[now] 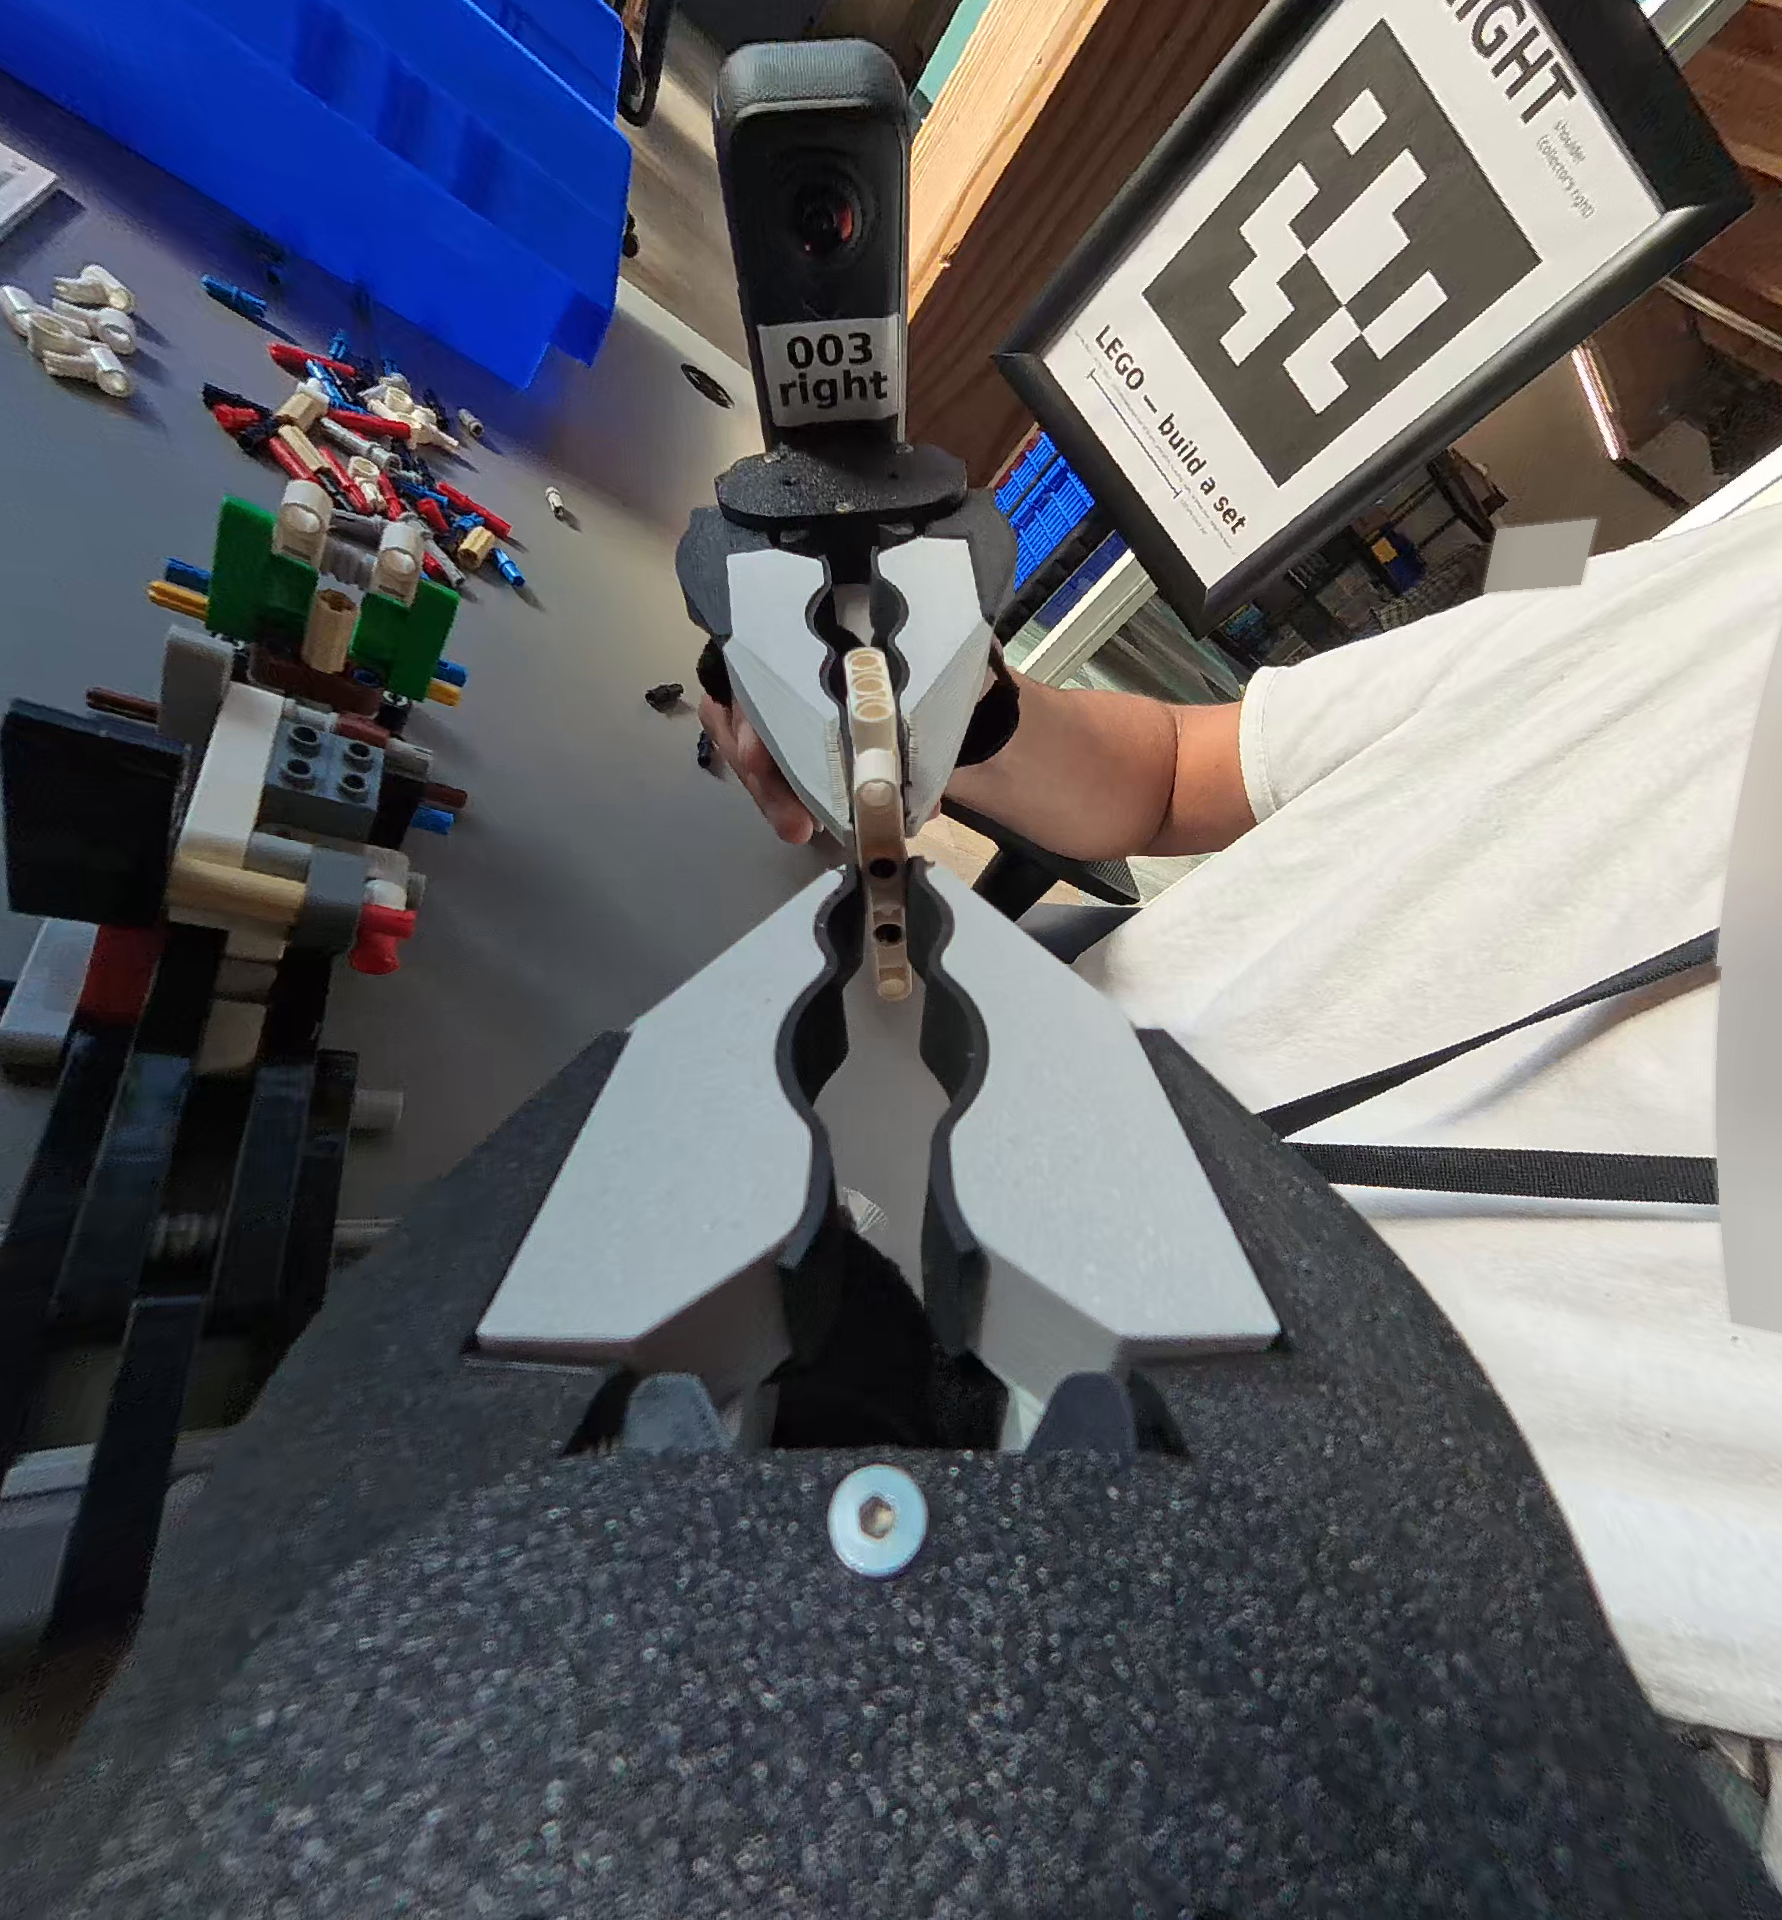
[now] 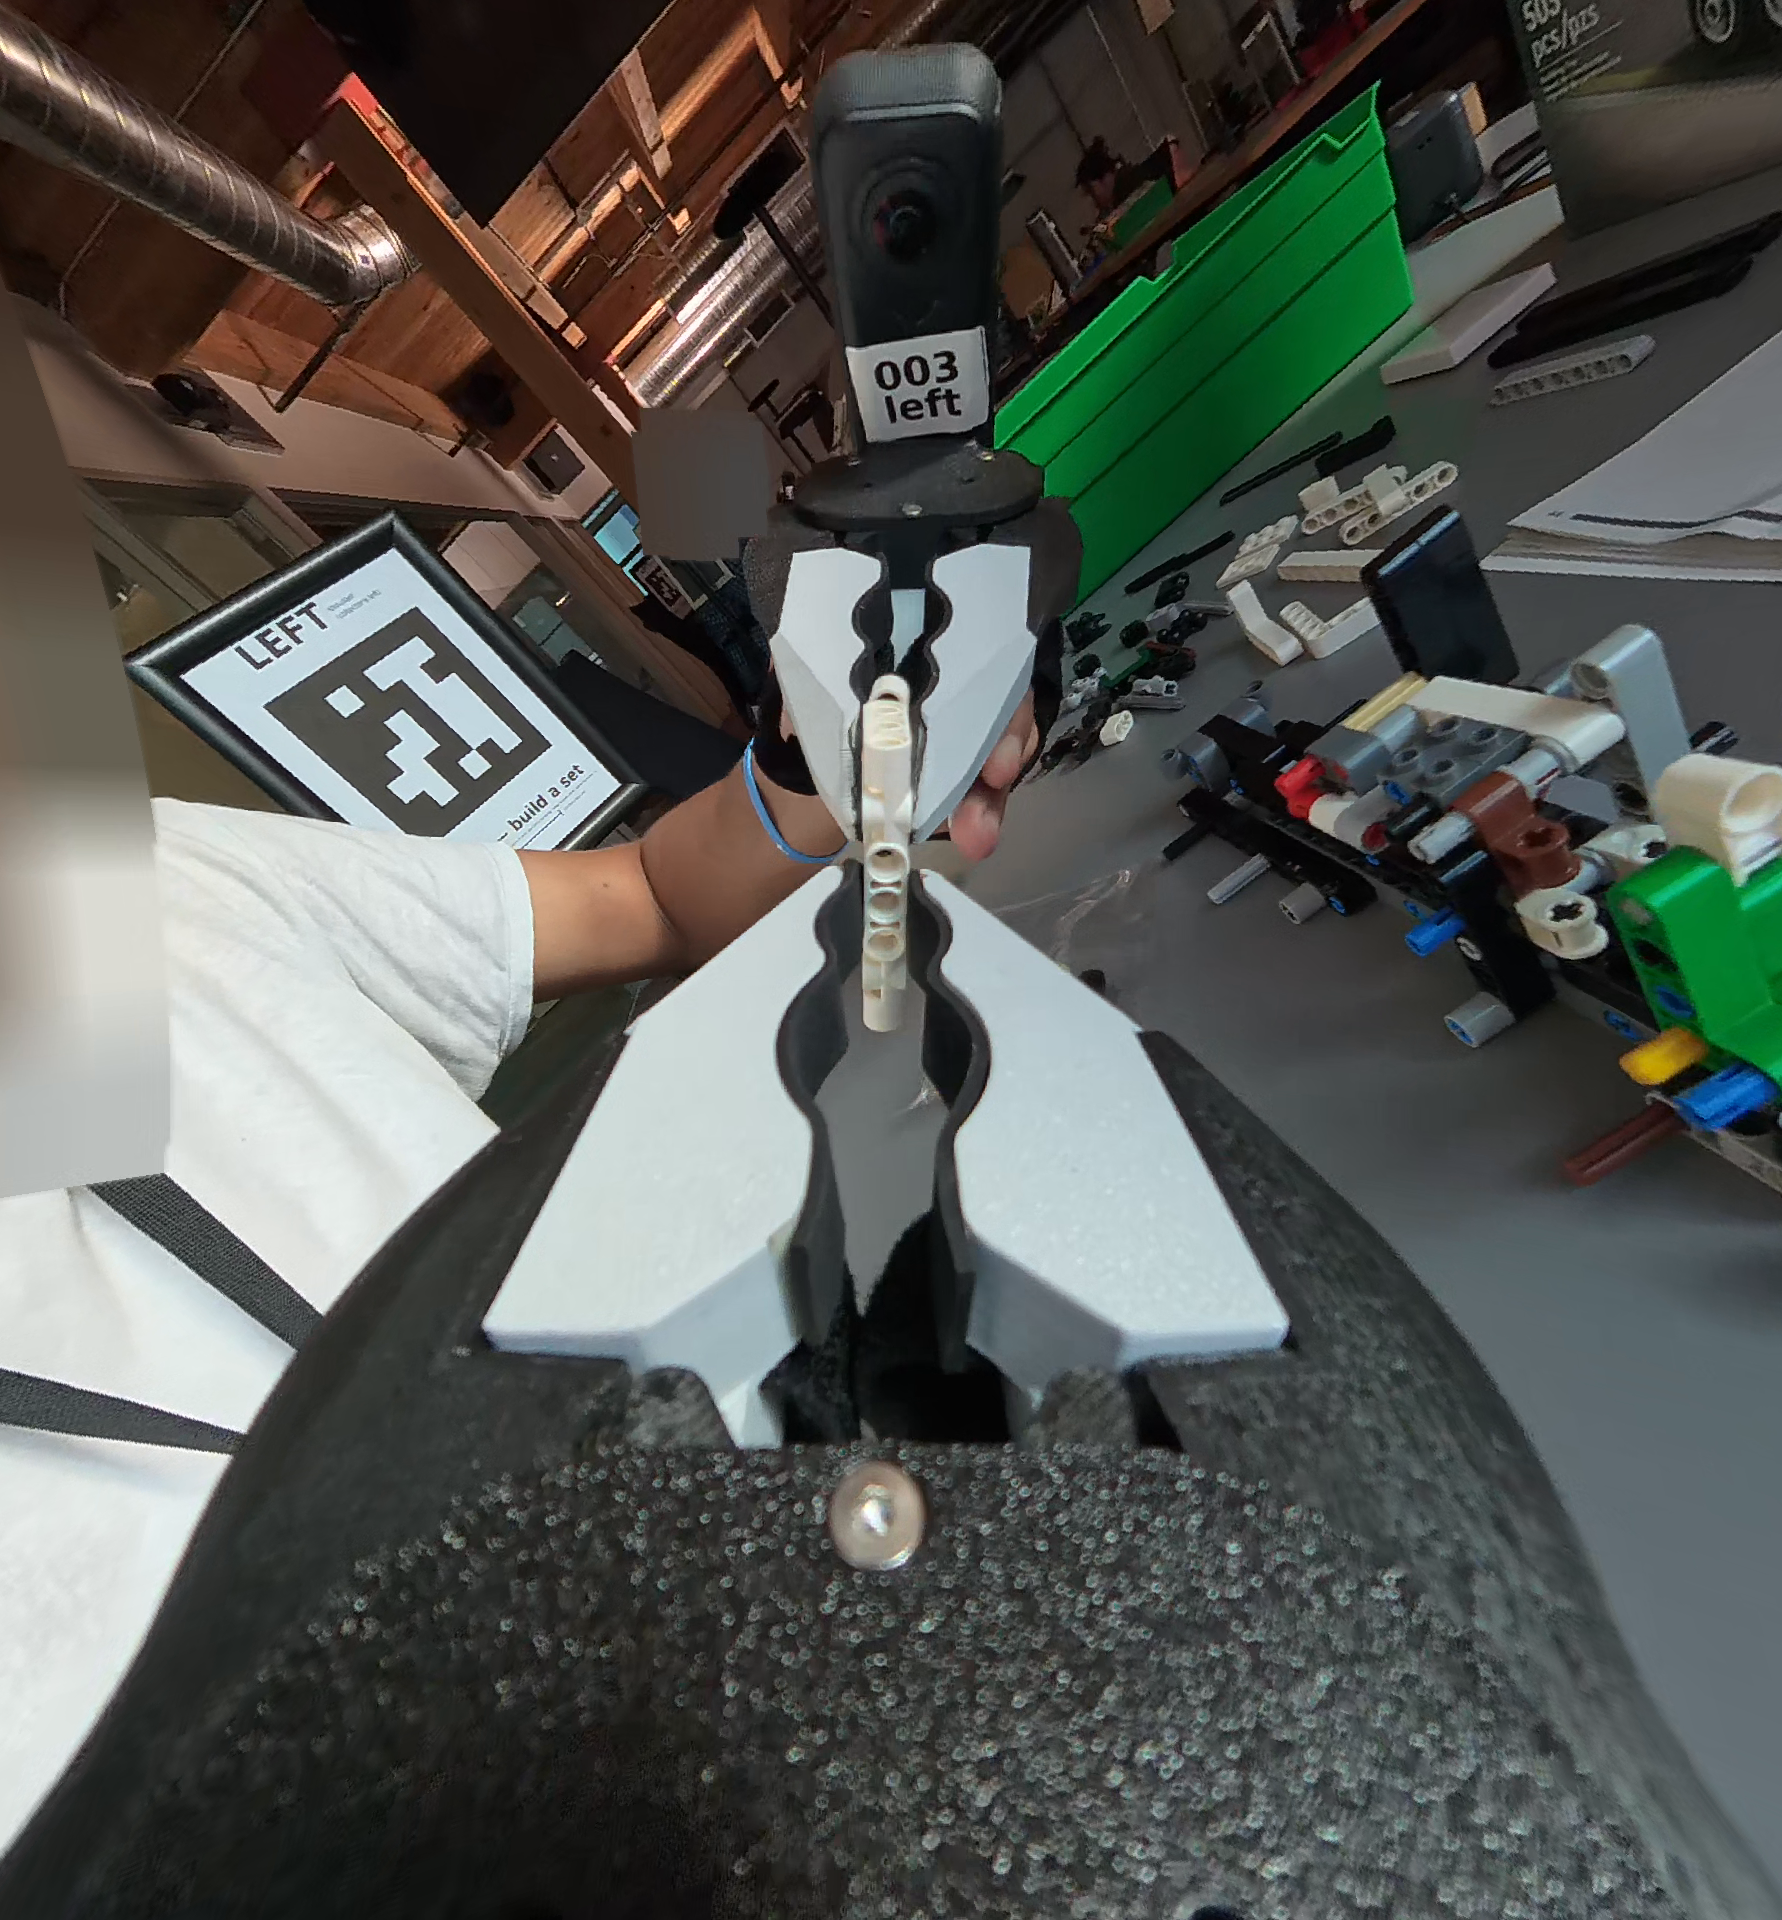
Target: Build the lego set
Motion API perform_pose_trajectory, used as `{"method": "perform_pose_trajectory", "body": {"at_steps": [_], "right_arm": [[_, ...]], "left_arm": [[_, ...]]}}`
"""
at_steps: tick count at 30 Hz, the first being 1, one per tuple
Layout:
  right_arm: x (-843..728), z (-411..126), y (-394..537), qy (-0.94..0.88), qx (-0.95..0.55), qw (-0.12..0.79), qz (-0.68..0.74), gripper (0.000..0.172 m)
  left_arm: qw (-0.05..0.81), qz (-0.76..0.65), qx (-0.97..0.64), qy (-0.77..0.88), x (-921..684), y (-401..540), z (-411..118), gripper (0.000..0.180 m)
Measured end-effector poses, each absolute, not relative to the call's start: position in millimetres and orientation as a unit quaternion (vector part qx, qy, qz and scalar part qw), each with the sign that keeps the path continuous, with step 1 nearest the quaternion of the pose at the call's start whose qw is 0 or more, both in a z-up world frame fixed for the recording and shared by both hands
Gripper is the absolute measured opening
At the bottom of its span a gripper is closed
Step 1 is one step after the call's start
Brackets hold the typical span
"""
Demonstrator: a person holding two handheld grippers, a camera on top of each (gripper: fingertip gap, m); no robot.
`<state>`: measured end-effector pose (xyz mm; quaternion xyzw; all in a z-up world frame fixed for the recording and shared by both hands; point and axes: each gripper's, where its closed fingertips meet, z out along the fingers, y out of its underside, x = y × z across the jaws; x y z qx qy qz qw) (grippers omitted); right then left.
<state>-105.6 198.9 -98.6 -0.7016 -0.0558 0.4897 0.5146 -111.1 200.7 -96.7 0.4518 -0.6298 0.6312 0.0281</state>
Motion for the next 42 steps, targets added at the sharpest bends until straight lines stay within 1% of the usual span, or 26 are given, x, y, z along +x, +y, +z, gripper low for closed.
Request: {"method": "perform_pose_trajectory", "body": {"at_steps": [12, 22, 26, 28, 31, 42], "right_arm": [[-109, -107, 201, -0.062, -0.725, 0.507, 0.461, 0.006], [-108, -114, 204, -0.058, -0.745, 0.506, 0.432, 0.005], [-112, -114, 202, -0.099, -0.756, 0.53, 0.371, 0.006], [-114, -120, 199, -0.128, -0.771, 0.519, 0.345, 0.006], [-118, -120, 195, -0.114, -0.762, 0.497, 0.4, 0.006], [-128, -146, 187, -0.133, -0.805, 0.404, 0.413, 0.006]], "left_arm": [[0.04, 0.612, 0.465, -0.639, -114, 203, -105, 0.005], [0.031, 0.596, 0.469, -0.651, -113, 206, -112, 0.005], [0.035, 0.586, 0.465, -0.662, -117, 204, -112, 0.005], [0.038, 0.569, 0.459, -0.681, -121, 200, -118, 0.005], [0.059, 0.577, 0.449, -0.68, -124, 196, -118, 0.005], [0.106, 0.531, 0.461, -0.703, -133, 190, -143, 0.005]]}}
